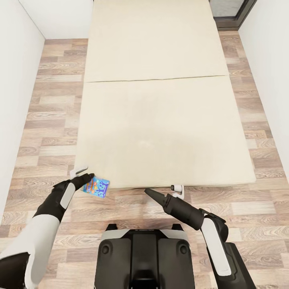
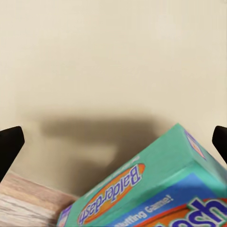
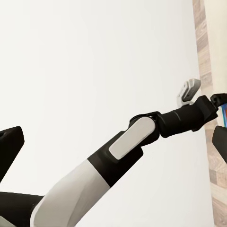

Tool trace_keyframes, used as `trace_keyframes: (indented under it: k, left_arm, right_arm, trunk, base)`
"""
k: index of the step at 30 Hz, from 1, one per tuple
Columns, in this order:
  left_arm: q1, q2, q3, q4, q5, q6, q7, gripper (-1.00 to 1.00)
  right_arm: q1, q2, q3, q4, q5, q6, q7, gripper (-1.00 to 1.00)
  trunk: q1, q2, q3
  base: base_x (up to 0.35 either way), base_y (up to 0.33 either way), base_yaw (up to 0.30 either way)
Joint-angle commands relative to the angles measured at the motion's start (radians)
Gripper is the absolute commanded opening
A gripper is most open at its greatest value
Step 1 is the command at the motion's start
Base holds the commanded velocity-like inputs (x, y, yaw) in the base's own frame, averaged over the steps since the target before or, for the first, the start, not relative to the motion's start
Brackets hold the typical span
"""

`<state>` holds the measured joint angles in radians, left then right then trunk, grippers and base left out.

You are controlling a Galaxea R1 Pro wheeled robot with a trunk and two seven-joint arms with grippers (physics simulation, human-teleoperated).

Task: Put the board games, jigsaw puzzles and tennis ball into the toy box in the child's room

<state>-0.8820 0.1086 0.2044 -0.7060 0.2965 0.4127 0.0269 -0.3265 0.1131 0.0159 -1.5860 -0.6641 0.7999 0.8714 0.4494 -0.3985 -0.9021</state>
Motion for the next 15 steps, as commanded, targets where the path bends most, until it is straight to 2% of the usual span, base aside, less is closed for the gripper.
trace_keyframes:
  k: [1, 7, 13, 15]
  left_arm:
    - [0.0, 0.0, 0.002, -0.002, 0.01, 0.006, 0.003, 1.0]
    - [0.0, 0.003, 0.007, -0.004, 0.01, 0.006, 0.002, 1.0]
    - [0.0, 0.029, 0.011, -0.004, 0.011, 0.007, -0.016, 1.0]
    - [0.0, 0.042, 0.029, -0.004, 0.014, 0.009, -0.036, 1.0]
  right_arm:
    - [-0.001, 0.0, -0.001, 0.0, -0.003, 0.005, 0.0, 1.0]
    - [0.0, 0.0, -0.001, 0.0, -0.003, 0.005, 0.0, 1.0]
    - [0.0, 0.0, -0.001, 0.0, -0.003, 0.005, 0.001, 1.0]
    - [-0.001, 0.0, -0.002, 0.0, -0.003, 0.005, 0.001, 1.0]
  trunk:
    - [0.001, -0.001, -0.001]
    - [0.001, -0.001, -0.001]
    - [0.001, -0.001, -0.001]
    - [0.001, -0.001, -0.001]
  base:
    - [0.0, 0.0, 0.0]
    - [0.0, 0.0, 0.0]
    - [0.0, 0.0, 0.0]
    - [0.0, 0.0, 0.0]
